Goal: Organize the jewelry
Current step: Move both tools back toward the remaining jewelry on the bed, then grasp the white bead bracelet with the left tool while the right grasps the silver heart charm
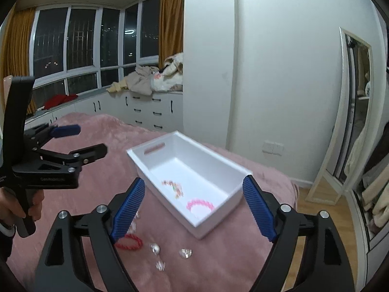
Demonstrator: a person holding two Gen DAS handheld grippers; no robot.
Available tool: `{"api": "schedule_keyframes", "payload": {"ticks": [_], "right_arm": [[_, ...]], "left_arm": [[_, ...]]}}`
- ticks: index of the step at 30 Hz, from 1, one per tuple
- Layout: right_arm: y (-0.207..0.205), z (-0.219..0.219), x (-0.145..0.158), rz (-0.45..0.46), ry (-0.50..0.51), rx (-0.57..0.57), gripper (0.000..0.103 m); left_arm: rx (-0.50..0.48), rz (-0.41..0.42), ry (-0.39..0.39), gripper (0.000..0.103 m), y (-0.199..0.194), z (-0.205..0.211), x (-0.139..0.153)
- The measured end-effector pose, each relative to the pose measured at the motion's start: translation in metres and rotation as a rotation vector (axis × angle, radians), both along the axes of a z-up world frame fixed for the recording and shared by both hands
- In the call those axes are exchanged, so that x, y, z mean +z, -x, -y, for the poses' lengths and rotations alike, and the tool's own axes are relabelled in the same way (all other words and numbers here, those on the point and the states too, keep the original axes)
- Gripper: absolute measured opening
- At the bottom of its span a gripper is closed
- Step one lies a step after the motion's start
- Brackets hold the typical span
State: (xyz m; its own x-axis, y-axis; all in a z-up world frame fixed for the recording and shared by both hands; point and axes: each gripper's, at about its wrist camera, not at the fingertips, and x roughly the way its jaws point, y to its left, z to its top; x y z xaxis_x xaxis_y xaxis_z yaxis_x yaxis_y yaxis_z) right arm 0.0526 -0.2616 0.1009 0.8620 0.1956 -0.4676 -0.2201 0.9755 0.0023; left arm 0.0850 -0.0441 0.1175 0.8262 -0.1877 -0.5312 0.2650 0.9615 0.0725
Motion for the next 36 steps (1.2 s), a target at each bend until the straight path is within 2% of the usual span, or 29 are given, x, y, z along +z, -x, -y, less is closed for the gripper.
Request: {"api": "schedule_keyframes", "payload": {"ticks": [4, 6, 9, 14, 20, 23, 31, 33, 35, 36], "right_arm": [[0.001, 0.006, -0.035, -0.071, -0.005, -0.014, 0.08], [0.002, 0.009, -0.052, -0.103, -0.009, -0.03, 0.073], [0.001, 0.009, -0.073, -0.152, -0.012, -0.043, 0.072], [-0.009, 0.006, -0.107, -0.246, -0.02, -0.053, 0.062], [-0.025, -0.001, -0.14, -0.338, -0.028, -0.046, 0.056], [-0.033, -0.004, -0.15, -0.368, -0.023, -0.041, 0.053], [-0.052, -0.009, -0.167, -0.434, -0.044, -0.036, 0.039], [-0.054, -0.011, -0.17, -0.448, -0.043, -0.029, 0.034], [-0.055, -0.014, -0.172, -0.458, -0.043, -0.019, 0.025], [-0.056, -0.015, -0.172, -0.459, -0.039, -0.022, 0.025]], "left_arm": [[0.041, -0.111, 0.04, 0.097, -0.007, -0.021, -0.052], [0.058, -0.155, 0.042, 0.097, -0.012, -0.03, -0.074], [0.075, -0.204, 0.026, 0.097, -0.018, -0.04, -0.104], [0.075, -0.256, 0.026, 0.097, -0.025, -0.049, -0.138], [0.084, -0.316, 0.022, 0.095, -0.038, -0.05, -0.167], [0.077, -0.356, 0.035, 0.079, -0.042, -0.05, -0.18], [0.045, -0.408, 0.056, 0.062, -0.045, -0.048, -0.195], [0.049, -0.416, 0.074, 0.048, -0.045, -0.05, -0.196], [0.067, -0.433, 0.083, 0.039, -0.046, -0.054, -0.199], [0.07, -0.436, 0.089, 0.035, -0.045, -0.055, -0.2]]}}
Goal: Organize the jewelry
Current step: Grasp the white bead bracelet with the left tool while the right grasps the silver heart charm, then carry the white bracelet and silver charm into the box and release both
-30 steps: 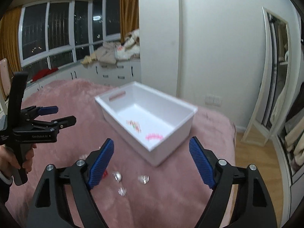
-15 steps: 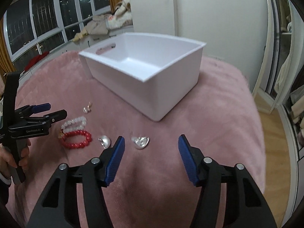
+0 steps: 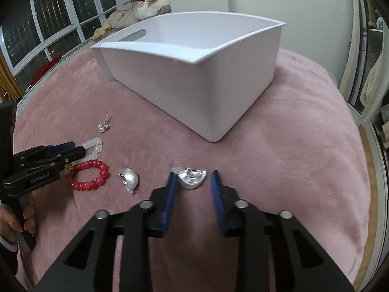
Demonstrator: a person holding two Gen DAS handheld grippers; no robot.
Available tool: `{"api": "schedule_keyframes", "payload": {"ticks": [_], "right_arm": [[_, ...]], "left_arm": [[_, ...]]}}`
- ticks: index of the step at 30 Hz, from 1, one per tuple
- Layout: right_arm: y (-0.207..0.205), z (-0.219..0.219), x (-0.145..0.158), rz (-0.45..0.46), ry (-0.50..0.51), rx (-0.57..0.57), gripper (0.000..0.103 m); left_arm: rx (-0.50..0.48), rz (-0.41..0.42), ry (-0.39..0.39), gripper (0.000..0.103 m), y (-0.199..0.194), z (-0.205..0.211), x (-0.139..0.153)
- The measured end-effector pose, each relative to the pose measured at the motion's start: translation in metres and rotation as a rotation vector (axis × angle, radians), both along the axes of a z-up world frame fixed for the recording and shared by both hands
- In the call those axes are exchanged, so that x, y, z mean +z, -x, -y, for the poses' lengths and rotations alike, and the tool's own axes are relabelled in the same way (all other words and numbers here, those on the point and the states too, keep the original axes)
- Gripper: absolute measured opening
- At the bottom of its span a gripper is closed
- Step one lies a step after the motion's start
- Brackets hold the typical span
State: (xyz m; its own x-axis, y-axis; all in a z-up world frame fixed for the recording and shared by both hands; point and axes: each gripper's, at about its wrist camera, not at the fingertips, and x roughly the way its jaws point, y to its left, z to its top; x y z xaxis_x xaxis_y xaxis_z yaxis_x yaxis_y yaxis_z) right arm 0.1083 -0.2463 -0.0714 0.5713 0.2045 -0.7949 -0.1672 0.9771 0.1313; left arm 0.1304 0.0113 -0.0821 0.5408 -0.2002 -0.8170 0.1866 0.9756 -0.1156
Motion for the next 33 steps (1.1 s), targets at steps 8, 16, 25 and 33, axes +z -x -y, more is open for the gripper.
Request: {"api": "schedule_keyframes", "payload": {"ticks": [8, 16, 25, 33], "right_arm": [[0.001, 0.009, 0.002, -0.006, -0.054, -0.011, 0.024], [0.008, 0.014, 0.011, 0.006, -0.079, -0.01, 0.024], [0.019, 0.014, 0.025, 0.026, -0.085, 0.008, 0.024], [0.023, 0.013, 0.067, 0.111, -0.107, 0.035, 0.024]], "left_arm": [[0.008, -0.009, 0.015, 0.018, -0.001, -0.004, -0.002], [0.027, 0.006, 0.058, 0.017, 0.011, -0.012, 0.012], [0.007, 0.036, 0.062, 0.017, 0.017, -0.005, 0.035], [-0.032, 0.091, 0.063, 0.017, 0.011, 0.014, 0.07]]}}
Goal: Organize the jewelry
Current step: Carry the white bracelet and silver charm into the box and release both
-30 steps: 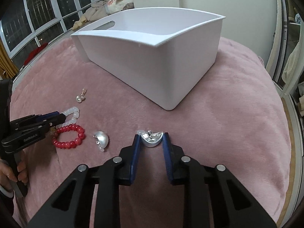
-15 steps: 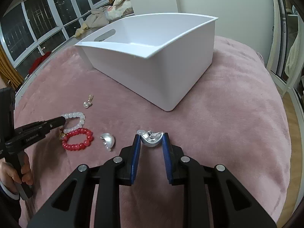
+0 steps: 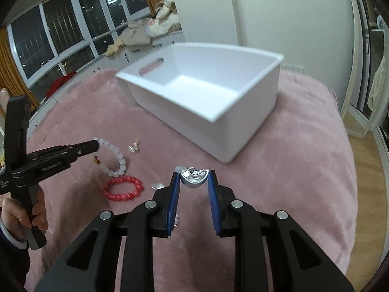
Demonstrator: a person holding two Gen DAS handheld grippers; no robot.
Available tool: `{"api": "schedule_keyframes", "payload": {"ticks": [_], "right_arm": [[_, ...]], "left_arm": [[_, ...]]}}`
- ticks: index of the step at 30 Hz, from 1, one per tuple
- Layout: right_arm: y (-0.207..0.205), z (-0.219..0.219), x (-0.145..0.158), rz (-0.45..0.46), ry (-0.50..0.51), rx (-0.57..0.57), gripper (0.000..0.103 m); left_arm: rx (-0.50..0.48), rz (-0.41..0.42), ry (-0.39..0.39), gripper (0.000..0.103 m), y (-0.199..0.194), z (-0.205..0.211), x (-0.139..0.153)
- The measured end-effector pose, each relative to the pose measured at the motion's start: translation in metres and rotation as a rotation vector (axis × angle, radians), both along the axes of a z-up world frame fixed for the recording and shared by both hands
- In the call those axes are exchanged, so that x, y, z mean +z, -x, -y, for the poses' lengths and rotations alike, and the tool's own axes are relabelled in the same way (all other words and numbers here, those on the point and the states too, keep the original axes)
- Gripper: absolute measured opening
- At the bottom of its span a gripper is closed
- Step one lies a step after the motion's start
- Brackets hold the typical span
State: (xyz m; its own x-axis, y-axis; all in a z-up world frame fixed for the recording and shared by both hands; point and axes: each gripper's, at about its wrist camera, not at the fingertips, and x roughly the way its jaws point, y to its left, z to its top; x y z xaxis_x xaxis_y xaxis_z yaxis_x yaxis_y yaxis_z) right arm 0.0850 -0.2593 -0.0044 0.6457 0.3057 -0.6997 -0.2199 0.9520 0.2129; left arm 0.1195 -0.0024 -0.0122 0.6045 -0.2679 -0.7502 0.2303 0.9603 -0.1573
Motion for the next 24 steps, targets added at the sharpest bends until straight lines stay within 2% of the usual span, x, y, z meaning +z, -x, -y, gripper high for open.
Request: {"api": "schedule_keyframes", "payload": {"ticks": [10, 15, 19, 24], "right_arm": [[-0.005, -0.011, 0.07, 0.136, -0.016, 0.055, 0.024], [-0.019, -0.018, 0.099, 0.185, -0.014, 0.074, 0.024], [-0.032, -0.02, 0.115, 0.215, -0.009, 0.079, 0.024], [-0.05, -0.025, 0.12, 0.225, 0.012, 0.088, 0.024]], "left_arm": [[-0.085, 0.124, 0.012, 0.016, -0.014, 0.025, 0.064], [-0.116, 0.151, 0.033, 0.016, -0.028, 0.034, 0.09], [-0.121, 0.191, 0.049, 0.016, -0.043, 0.039, 0.111], [-0.138, 0.24, 0.034, 0.016, -0.065, 0.05, 0.136]]}}
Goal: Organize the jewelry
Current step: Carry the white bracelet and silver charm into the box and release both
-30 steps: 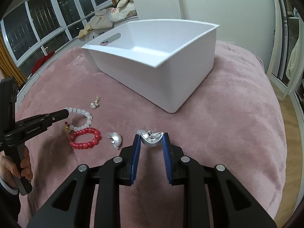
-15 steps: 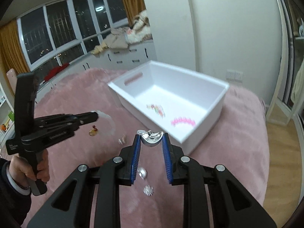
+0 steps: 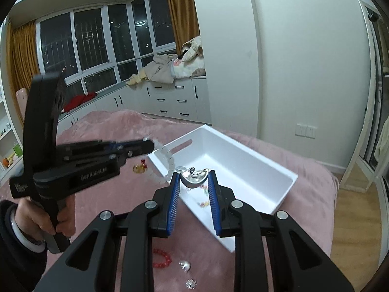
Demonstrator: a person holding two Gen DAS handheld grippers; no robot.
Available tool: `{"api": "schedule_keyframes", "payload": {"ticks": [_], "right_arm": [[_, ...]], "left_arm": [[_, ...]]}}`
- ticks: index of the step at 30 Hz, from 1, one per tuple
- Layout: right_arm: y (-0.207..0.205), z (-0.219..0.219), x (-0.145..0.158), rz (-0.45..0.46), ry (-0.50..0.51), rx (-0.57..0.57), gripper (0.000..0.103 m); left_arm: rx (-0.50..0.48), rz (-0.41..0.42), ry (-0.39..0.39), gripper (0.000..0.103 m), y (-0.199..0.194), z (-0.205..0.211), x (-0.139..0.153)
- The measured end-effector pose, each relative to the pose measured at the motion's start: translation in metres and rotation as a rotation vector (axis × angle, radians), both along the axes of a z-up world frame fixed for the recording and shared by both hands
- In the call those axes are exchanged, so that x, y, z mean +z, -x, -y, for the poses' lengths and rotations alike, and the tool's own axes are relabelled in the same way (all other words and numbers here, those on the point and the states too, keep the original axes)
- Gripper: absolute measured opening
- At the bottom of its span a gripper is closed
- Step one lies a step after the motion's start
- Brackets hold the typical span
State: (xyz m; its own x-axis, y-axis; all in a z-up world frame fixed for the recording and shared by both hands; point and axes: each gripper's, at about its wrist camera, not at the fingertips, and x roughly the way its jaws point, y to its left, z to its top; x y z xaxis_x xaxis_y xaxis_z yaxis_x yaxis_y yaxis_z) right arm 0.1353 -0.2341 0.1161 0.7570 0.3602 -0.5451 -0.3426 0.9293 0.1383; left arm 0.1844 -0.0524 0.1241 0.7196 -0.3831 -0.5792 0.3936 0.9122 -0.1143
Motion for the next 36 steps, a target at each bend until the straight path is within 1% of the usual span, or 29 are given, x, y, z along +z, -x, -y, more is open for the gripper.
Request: {"api": "schedule_keyframes", "payload": {"ticks": [5, 11, 14, 18, 21, 28, 32, 36], "right_arm": [[-0.021, -0.002, -0.003, -0.01, 0.013, -0.006, 0.024], [-0.047, 0.004, -0.017, -0.066, 0.001, -0.026, 0.024], [-0.064, 0.008, -0.024, -0.106, -0.003, -0.042, 0.024], [-0.084, 0.011, -0.042, -0.184, -0.014, -0.057, 0.024], [-0.099, 0.01, -0.059, -0.24, 0.016, -0.07, 0.024], [-0.113, 0.005, -0.085, -0.309, 0.084, -0.106, 0.024], [-0.124, 0.002, -0.1, -0.344, 0.129, -0.115, 0.024], [-0.126, -0.003, -0.112, -0.355, 0.189, -0.115, 0.024]], "left_arm": [[-0.012, 0.017, -0.021, 0.016, -0.024, 0.014, 0.014], [-0.011, -0.01, -0.042, 0.016, -0.05, 0.027, 0.012], [-0.006, -0.036, -0.061, 0.016, -0.066, 0.032, 0.003], [-0.001, -0.084, -0.098, 0.016, -0.084, 0.044, -0.016], [0.003, -0.123, -0.125, 0.016, -0.095, 0.051, -0.034], [0.016, -0.196, -0.175, 0.016, -0.117, 0.061, -0.073], [0.032, -0.235, -0.19, 0.016, -0.128, 0.066, -0.087], [0.03, -0.26, -0.224, 0.016, -0.137, 0.074, -0.097]]}}
